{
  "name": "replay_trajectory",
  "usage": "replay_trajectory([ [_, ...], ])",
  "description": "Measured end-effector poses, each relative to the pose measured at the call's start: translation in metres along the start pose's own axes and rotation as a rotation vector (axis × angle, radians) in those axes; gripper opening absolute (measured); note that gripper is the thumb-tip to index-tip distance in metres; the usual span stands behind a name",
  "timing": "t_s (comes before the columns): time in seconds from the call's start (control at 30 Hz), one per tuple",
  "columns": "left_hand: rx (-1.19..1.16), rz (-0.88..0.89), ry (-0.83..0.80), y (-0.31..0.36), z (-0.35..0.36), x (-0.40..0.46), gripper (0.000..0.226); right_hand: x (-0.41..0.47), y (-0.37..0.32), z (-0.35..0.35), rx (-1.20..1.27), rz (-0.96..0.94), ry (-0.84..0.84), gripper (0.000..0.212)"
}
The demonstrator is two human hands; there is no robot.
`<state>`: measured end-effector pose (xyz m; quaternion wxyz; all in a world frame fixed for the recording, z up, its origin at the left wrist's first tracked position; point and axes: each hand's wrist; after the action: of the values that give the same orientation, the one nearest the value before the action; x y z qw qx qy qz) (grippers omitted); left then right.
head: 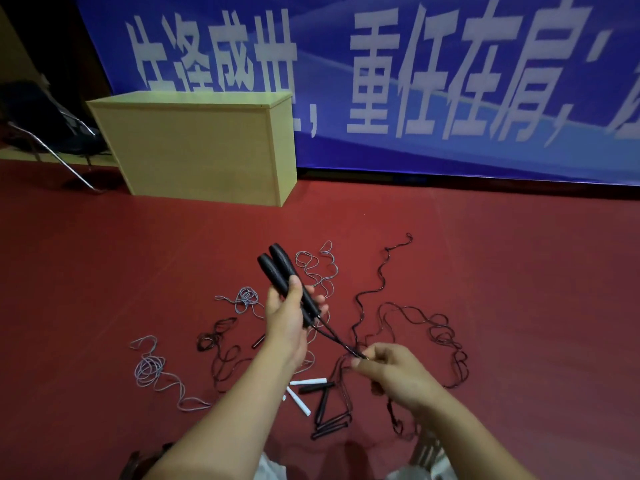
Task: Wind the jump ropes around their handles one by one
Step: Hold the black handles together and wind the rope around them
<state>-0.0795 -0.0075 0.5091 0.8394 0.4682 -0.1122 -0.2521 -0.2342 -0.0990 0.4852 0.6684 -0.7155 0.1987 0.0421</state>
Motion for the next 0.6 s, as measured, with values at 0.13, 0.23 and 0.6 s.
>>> replay_trajectory([
  [0.13,0.273,0.078,0.025,0.0,-0.016,0.01,0.009,-0.003,-0.008,-0.025,-0.183,0.004,0.021,0.038],
  [0.23,0.53,0.131,-0.023,0.003,-0.029,0.015,0.01,-0.002,-0.018,-0.045,-0.288,0.005,-0.009,0.038],
  [0.6,1.134,-0.306,-0.697,0.017,-0.028,0.001,0.032,0.024,-0.044,-0.063,-0.076,-0.249,0.08,0.015],
])
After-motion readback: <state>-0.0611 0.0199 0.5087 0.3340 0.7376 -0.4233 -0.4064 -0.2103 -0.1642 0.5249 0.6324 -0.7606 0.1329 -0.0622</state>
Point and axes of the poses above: each hand's wrist, its own x-axis towards the middle knuckle, its own z-axis out of the palm, y = z × x, and after that the axes turned 13 degrees about -y, right-handed
